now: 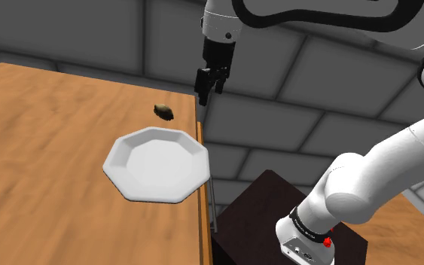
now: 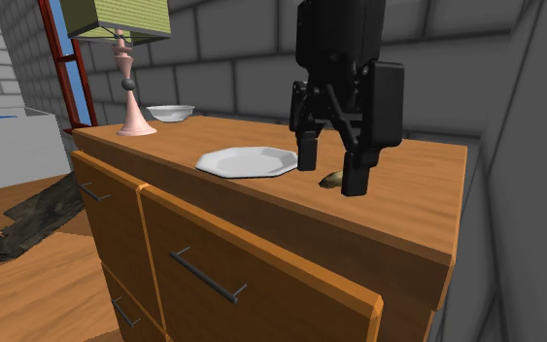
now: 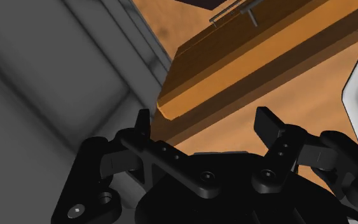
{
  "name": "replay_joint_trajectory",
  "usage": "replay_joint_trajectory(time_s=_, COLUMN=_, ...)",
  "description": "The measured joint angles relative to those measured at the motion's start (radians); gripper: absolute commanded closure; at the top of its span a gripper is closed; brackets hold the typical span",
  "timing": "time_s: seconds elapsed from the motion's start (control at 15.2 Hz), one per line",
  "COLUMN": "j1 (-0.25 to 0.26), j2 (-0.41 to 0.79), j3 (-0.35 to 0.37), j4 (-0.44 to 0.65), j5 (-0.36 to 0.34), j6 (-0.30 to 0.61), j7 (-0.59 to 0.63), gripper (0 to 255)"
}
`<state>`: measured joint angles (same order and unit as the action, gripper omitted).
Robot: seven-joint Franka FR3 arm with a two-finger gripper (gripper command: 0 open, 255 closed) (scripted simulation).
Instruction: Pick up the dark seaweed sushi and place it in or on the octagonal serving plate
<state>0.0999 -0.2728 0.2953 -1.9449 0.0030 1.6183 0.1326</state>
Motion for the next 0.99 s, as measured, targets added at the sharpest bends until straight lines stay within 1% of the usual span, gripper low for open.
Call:
replay_joint_trajectory(time_s=0.26, j1=0.028, j2=0.147, j3=0.063, j4=0.149, j5=-0.016, j6=-0.023, j7=0.083, gripper=0)
replay_joint_trajectory(time_s=0.53, j1=0.063, j2=0.313, j3=0.109, j4=0.331, j5=-0.055, j6=-0.064, j7=0.152, gripper=0)
replay_joint_trajectory(time_s=0.59, j1=0.073, j2=0.338, j3=0.116, j4=0.364, j5=-0.061, j6=-0.076, j7=0.166, gripper=0)
replay_joint_trajectory(time_s=0.79, j1=0.080, j2=0.352, j3=0.122, j4=0.351, j5=-0.064, j6=-0.052, j7=0.178, gripper=0)
replay_joint_trajectory(time_s=0.99, j1=0.077, j2=0.345, j3=0.121, j4=0.304, j5=-0.061, j6=-0.012, j7=0.177, gripper=0)
